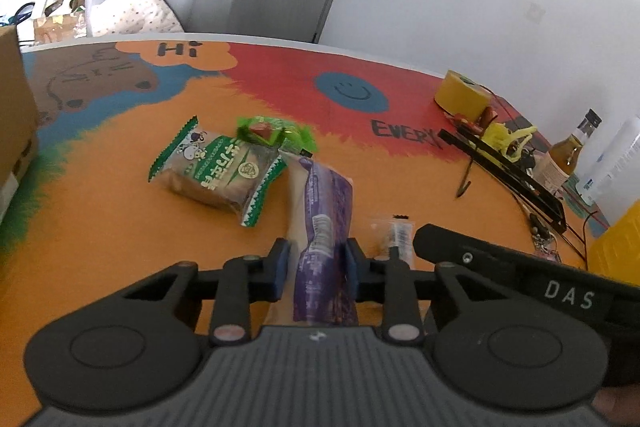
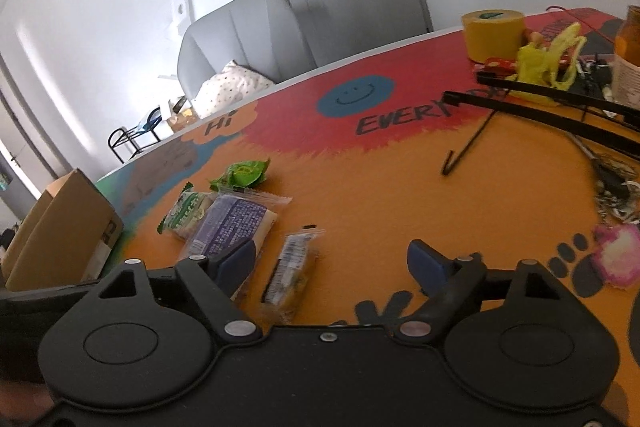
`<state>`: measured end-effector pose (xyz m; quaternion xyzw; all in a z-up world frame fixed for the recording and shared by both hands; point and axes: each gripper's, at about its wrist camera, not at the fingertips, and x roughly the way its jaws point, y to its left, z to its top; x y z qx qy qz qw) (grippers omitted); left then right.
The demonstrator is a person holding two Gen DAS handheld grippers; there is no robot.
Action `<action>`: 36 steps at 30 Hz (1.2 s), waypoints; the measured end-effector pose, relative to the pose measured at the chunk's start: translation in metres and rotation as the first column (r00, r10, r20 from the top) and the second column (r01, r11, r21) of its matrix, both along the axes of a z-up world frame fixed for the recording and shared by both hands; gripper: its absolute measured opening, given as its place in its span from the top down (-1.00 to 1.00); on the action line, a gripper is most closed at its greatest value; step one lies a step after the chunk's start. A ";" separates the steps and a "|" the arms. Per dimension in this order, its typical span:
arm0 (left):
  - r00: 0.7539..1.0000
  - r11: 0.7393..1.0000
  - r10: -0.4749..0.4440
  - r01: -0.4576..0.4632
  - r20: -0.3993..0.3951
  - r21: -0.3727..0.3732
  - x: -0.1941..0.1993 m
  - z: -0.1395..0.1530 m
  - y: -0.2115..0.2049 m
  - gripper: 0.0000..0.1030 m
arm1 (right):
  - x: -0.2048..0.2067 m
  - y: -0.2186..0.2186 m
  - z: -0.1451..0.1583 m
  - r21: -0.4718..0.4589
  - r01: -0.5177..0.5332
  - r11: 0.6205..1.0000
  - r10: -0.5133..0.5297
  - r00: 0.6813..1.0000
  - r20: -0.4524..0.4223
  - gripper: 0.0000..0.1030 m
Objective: Organize snacks
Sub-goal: 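Move both open grippers back to the remaining snacks on the table, then grasp the purple wrapped bar with the left gripper while the right gripper grasps the clear stick pack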
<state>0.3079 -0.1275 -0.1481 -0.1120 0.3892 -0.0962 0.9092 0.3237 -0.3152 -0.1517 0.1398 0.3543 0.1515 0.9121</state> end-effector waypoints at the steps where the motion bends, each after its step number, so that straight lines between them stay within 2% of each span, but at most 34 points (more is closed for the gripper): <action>1: 1.000 1.000 0.002 -0.002 -0.001 0.001 -0.001 0.001 0.002 0.47 | 0.001 0.003 0.000 0.000 -0.007 1.000 0.007 1.000 -0.003 -0.59; 7: 1.000 1.000 0.005 -0.005 0.004 0.017 -0.009 0.005 0.017 0.49 | 0.005 0.018 -0.002 0.008 -0.044 0.999 0.045 0.999 -0.019 -0.36; 12: 1.000 1.000 0.005 -0.005 0.005 0.026 -0.018 0.007 0.028 0.50 | 0.003 0.034 -0.003 -0.053 -0.067 0.996 0.067 0.998 -0.009 -0.24; 14: 1.000 1.000 0.008 -0.008 0.002 0.025 -0.021 0.006 0.031 0.51 | 0.000 0.040 -0.003 -0.106 -0.071 0.992 0.072 0.997 0.003 0.04; 16: 1.000 1.000 0.012 -0.012 -0.003 0.027 -0.023 0.006 0.033 0.51 | -0.002 0.039 -0.003 -0.134 -0.062 0.989 0.064 0.998 0.006 0.54; 18: 1.000 1.000 0.010 -0.010 -0.005 0.030 -0.025 0.006 0.035 0.50 | -0.004 0.033 -0.003 -0.116 -0.057 0.992 0.058 0.998 -0.002 0.66; 23: 1.000 0.999 0.016 -0.015 -0.024 0.037 -0.029 0.005 0.035 0.45 | -0.016 0.024 -0.003 -0.107 -0.051 0.993 0.051 0.999 -0.002 0.66; 28: 1.000 0.997 0.002 0.000 -0.028 0.078 -0.033 0.002 0.030 0.33 | -0.027 0.019 0.001 -0.093 -0.045 0.995 0.047 0.999 0.011 0.66; 33: 1.000 0.993 -0.010 0.012 -0.014 0.118 -0.037 0.000 0.025 0.31 | -0.034 0.018 0.010 -0.081 -0.046 0.996 0.049 0.998 0.036 0.66; 36: 1.000 0.992 -0.011 0.012 -0.006 0.126 -0.041 0.000 0.023 0.39 | -0.038 0.019 0.015 -0.072 -0.048 0.996 0.052 0.997 0.051 0.66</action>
